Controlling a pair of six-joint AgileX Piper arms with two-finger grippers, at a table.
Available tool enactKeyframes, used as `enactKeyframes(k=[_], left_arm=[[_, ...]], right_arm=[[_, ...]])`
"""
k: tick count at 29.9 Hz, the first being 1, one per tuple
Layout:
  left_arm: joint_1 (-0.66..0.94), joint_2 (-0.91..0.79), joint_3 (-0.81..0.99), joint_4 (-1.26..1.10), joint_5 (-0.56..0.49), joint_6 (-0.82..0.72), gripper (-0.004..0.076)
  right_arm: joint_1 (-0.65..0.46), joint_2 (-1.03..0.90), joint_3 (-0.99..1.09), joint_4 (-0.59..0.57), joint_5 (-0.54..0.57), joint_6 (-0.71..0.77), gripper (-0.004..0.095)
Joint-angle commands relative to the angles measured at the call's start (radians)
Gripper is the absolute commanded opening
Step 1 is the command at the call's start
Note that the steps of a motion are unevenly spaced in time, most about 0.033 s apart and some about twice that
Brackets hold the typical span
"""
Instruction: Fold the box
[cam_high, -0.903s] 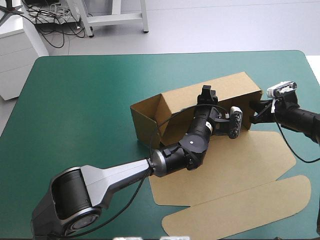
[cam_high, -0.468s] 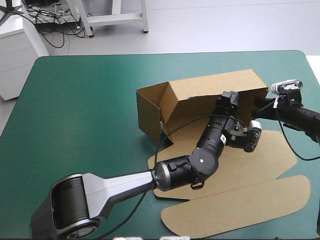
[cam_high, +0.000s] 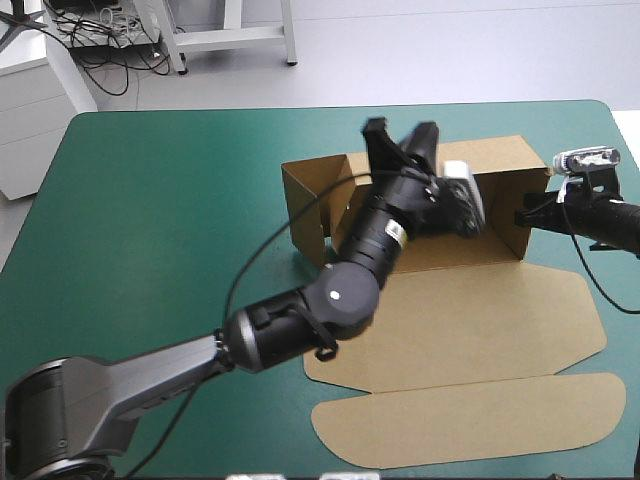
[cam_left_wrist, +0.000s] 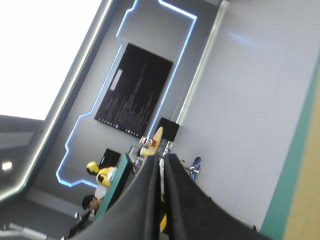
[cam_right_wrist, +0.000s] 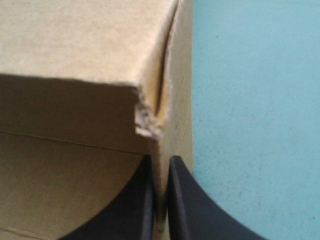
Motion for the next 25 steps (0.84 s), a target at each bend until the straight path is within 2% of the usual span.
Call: enactKeyframes(k=[1, 8, 13, 18, 25], left_arm=[[0.079, -0.141, -0.038, 0.033, 0.035, -0.096, 0.0000], [0.333, -0.288, -0.038, -0.297, 0.033, -0.096, 0.0000], [0.565, -0.333, -0.038, -0.583, 0.036, -0.001, 0.0000], [0.762, -0.332, -0.022, -0.954, 0.089, 0.206, 0.0000], [0.971, -0.332, 0.016, -1.275, 0.158, 0.417, 0.0000]], right_arm=[[0.000, -0.055, -0.089, -0.029, 0.113, 0.150, 0.0000], [0.005, -0.057, -0.172, -0.137, 0.340, 0.407, 0.0000], [0.088, -0.057, -0.210, -0.273, 0.460, 0.553, 0.0000], [0.211, -0.046, -0.213, -0.374, 0.428, 0.631, 0.0000], [0.242, 0.018, -0.217, -0.388, 0.352, 0.699, 0.0000]])
